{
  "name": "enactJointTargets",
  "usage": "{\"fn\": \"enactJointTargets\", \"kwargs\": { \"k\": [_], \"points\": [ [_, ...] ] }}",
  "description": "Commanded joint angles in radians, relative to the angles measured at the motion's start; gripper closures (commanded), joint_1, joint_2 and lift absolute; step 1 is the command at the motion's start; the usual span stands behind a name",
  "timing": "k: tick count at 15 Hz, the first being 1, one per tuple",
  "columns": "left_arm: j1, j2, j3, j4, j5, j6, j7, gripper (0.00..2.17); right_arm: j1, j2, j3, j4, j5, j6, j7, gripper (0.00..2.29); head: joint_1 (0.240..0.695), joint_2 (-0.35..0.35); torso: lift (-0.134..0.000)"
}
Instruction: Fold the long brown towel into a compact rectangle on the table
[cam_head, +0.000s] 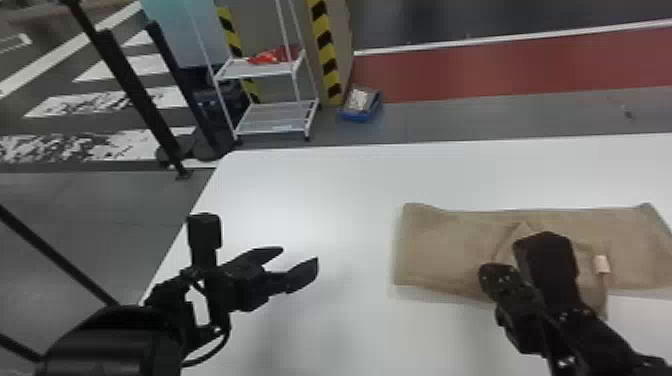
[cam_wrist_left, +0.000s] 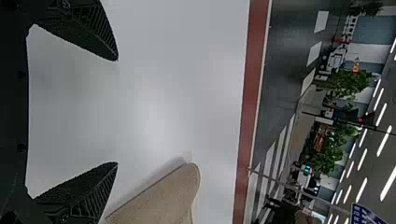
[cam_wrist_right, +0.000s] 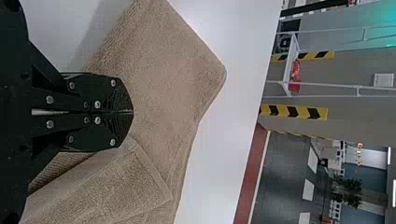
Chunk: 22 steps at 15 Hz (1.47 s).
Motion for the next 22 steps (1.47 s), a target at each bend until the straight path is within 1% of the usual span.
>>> {"fn": "enactJointTargets", "kwargs": {
  "k": [1,6,10,13,15,18,20,22],
  "points": [
    [-0.001,0.000,0.000,0.003,0.000,0.000,-0.001,0.08,-0.002,0.001,-0.025,0.002,0.003,0.031,-0.001,1.99,0.695,0.270,-0.123],
    [0.002,0.000,-0.001,0.003,0.000,0.000,-0.001,0.08,-0.003,0.001,-0.072,-0.001,0.003,0.077,-0.015,1.99,0.695,0.229,-0.123],
    [0.007,0.000,0.002,0.001,0.000,0.000,-0.003,0.08,0.018,0.001,-0.117,-0.033,-0.020,0.049,-0.029,1.99,0.695,0.199,-0.123],
    [0.007,0.000,0.000,0.000,0.000,0.000,-0.003,0.08,0.012,0.001,-0.144,-0.035,-0.037,0.049,-0.033,1.99,0.695,0.184,-0.123],
    [0.007,0.000,0.000,0.001,0.000,0.000,-0.003,0.08,0.007,0.001,-0.166,-0.033,-0.038,0.046,-0.053,1.99,0.695,0.175,-0.123],
    [0.007,0.002,0.002,0.003,0.000,0.000,-0.001,0.08,0.024,0.001,-0.201,-0.043,-0.047,0.010,-0.098,1.99,0.695,0.143,-0.123],
    [0.002,0.002,0.000,0.006,-0.001,-0.003,-0.001,0.08,0.038,0.001,-0.238,-0.049,-0.070,-0.003,-0.122,1.98,0.695,0.126,-0.123],
    [-0.001,0.002,-0.003,0.012,-0.001,-0.003,-0.001,0.08,0.058,0.001,-0.278,-0.062,-0.099,-0.046,-0.125,1.98,0.695,0.101,-0.123]
  ]
}}
